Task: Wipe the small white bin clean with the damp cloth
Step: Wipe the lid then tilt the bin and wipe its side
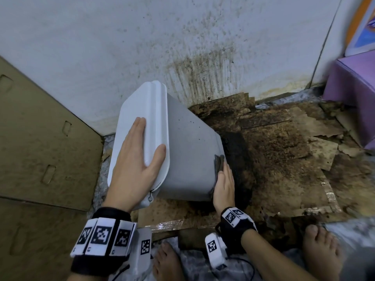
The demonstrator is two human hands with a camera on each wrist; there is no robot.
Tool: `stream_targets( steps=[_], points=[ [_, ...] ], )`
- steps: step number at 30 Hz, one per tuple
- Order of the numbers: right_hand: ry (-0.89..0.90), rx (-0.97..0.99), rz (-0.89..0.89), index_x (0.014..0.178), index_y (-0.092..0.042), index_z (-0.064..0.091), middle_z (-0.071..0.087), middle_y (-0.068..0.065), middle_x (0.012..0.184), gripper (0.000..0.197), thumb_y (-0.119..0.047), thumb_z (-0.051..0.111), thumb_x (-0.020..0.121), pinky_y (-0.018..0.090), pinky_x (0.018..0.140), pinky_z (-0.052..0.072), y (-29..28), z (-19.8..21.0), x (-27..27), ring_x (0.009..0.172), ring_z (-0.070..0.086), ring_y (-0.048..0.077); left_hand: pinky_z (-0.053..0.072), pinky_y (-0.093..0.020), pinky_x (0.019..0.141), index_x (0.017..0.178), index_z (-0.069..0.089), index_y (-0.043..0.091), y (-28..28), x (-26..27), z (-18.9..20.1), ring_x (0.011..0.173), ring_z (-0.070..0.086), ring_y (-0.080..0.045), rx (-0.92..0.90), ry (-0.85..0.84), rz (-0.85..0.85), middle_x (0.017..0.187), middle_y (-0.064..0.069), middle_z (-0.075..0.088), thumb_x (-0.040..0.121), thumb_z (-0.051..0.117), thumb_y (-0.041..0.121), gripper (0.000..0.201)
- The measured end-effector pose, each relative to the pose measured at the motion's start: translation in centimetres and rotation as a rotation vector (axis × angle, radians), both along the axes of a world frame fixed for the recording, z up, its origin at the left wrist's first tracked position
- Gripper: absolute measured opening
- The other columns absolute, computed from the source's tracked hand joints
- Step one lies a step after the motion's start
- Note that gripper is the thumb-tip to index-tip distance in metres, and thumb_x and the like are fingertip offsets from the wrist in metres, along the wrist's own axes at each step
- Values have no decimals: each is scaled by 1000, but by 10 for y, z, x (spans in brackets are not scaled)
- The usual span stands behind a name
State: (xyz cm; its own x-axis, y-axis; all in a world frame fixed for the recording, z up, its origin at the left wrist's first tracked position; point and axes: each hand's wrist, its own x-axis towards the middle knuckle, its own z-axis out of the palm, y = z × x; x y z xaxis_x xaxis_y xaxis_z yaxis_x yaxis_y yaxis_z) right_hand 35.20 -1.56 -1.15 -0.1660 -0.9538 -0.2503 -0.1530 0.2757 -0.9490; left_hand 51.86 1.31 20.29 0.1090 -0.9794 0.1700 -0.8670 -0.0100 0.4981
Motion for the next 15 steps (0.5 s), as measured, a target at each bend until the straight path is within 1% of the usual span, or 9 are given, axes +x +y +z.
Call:
stream_targets(
  steps=[4,7,9,10,12,15],
  points=[
    [-20,85,-55,157,-22,28,28,-1,163,67,-39,15,94,37,125,10,-9,8,3,150,22,15,16,-37,126,162,11,25,1,-5,3,154,13,-5,5,-2,1,169,11,13,103,45,52,73],
    [-17,195,-76,157,-21,28,28,1,163,59,-42,16,104,39,125,11,-12,25,6,151,22,16,14,-35,126,162,12,23,0,-6,3,154,12,-6,10,-11,-1,169,9,13,103,45,51,74],
    [-41,226,-73,158,-20,25,23,-1,165,55,-40,17,108,36,125,6,-14,41,9,152,17,15,13,-33,126,162,12,22,-2,-6,2,155,12,-6,10,-15,-1,169,8,13,101,44,54,76],
    [-55,227,-54,159,-19,23,19,-2,166,54,-38,17,108,35,125,3,-15,51,12,153,13,14,13,-33,125,162,13,22,-2,-6,2,155,12,-6,9,-18,-2,169,8,13,99,42,56,78],
    [-83,197,2,159,-20,20,15,-3,167,53,-36,18,108,37,125,2,-16,73,22,153,8,12,12,-33,125,162,13,22,-3,-7,2,155,11,-6,5,-22,-4,170,7,13,97,40,57,79],
    [-69,61,127,160,-23,17,15,-5,167,52,-33,21,108,40,125,6,-13,110,33,153,10,10,12,-33,126,162,13,21,-4,-7,1,155,11,-6,8,-22,-2,170,7,12,97,39,58,80]
  ],
)
